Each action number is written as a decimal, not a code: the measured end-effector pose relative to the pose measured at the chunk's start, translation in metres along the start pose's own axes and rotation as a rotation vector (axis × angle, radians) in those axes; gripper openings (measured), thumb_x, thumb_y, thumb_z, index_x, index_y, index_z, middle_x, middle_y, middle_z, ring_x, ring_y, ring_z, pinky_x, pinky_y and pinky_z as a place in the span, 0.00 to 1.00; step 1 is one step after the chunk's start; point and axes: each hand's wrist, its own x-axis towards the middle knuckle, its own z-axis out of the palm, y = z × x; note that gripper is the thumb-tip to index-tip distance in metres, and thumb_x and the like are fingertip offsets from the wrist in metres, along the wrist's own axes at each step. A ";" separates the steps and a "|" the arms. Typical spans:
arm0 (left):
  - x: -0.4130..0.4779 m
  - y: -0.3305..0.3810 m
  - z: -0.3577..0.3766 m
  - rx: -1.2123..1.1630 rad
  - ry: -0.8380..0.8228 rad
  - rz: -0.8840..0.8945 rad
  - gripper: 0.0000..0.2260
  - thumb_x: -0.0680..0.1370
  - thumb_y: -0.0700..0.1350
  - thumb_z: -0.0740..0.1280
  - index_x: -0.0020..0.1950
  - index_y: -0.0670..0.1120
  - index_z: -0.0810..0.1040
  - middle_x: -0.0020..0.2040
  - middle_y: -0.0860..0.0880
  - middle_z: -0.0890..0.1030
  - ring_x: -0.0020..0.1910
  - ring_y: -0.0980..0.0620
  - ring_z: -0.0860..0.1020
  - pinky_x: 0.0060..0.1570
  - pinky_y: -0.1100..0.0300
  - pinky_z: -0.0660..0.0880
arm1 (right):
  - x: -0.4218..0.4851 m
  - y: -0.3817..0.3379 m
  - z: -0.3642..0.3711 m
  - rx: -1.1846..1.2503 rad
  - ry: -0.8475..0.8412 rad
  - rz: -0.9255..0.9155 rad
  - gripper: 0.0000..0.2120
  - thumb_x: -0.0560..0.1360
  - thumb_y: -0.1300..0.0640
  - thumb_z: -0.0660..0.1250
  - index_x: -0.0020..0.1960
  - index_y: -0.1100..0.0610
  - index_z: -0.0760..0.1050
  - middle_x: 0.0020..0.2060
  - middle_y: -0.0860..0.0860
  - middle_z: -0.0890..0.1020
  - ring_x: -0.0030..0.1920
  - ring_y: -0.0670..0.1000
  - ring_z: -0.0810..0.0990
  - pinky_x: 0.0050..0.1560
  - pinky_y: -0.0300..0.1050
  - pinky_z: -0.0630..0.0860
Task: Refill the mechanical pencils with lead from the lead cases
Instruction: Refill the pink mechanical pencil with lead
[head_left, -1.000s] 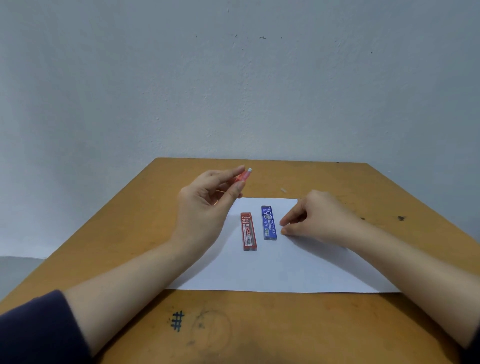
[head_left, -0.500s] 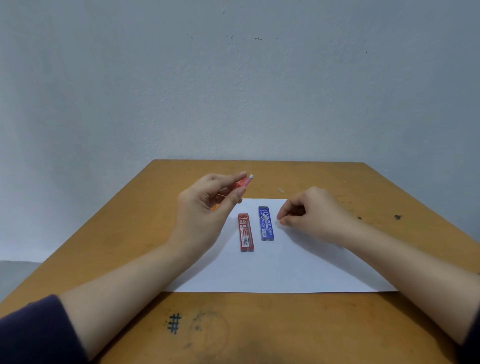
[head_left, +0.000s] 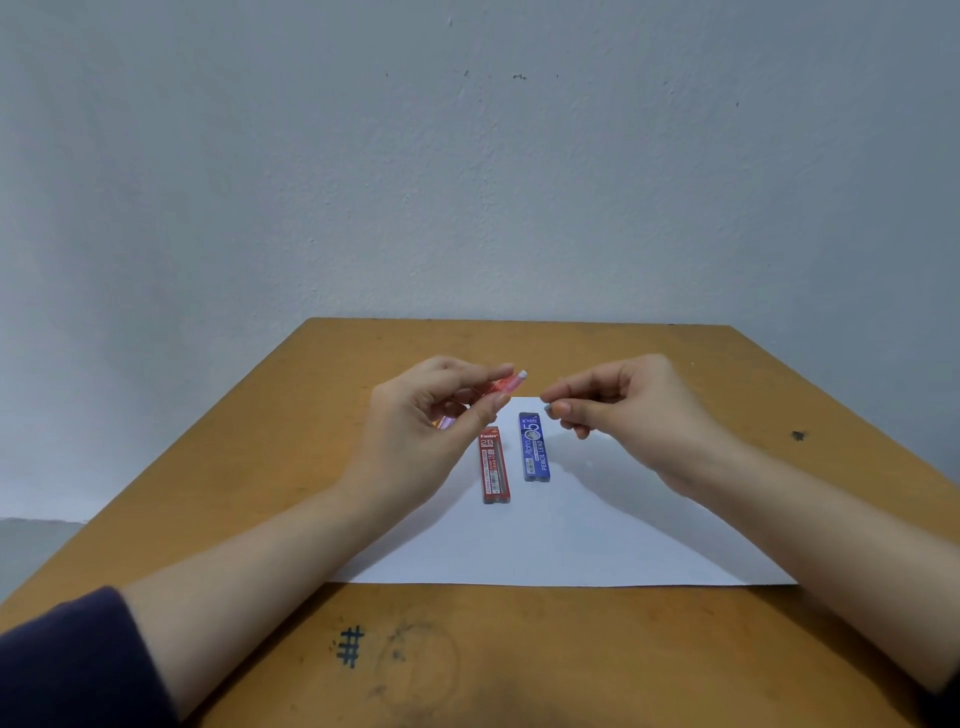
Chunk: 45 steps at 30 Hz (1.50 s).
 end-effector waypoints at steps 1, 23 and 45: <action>0.000 0.000 0.000 0.007 -0.003 0.005 0.12 0.73 0.43 0.70 0.56 0.50 0.81 0.46 0.51 0.82 0.41 0.52 0.81 0.43 0.53 0.80 | -0.001 -0.001 0.000 0.053 0.009 -0.013 0.10 0.70 0.69 0.71 0.40 0.54 0.83 0.29 0.50 0.82 0.30 0.46 0.75 0.38 0.35 0.75; -0.002 -0.001 0.003 0.083 -0.134 -0.008 0.09 0.73 0.46 0.71 0.52 0.54 0.82 0.43 0.53 0.82 0.39 0.58 0.79 0.41 0.71 0.71 | -0.005 -0.002 0.003 0.122 0.039 -0.092 0.12 0.70 0.70 0.71 0.38 0.53 0.82 0.28 0.48 0.82 0.29 0.46 0.75 0.39 0.37 0.77; -0.007 0.003 0.005 0.200 -0.113 0.025 0.11 0.71 0.38 0.74 0.48 0.51 0.83 0.40 0.51 0.82 0.37 0.63 0.77 0.45 0.78 0.67 | -0.005 0.008 0.010 0.271 -0.036 0.061 0.11 0.70 0.73 0.69 0.39 0.58 0.82 0.31 0.52 0.83 0.30 0.45 0.78 0.41 0.36 0.78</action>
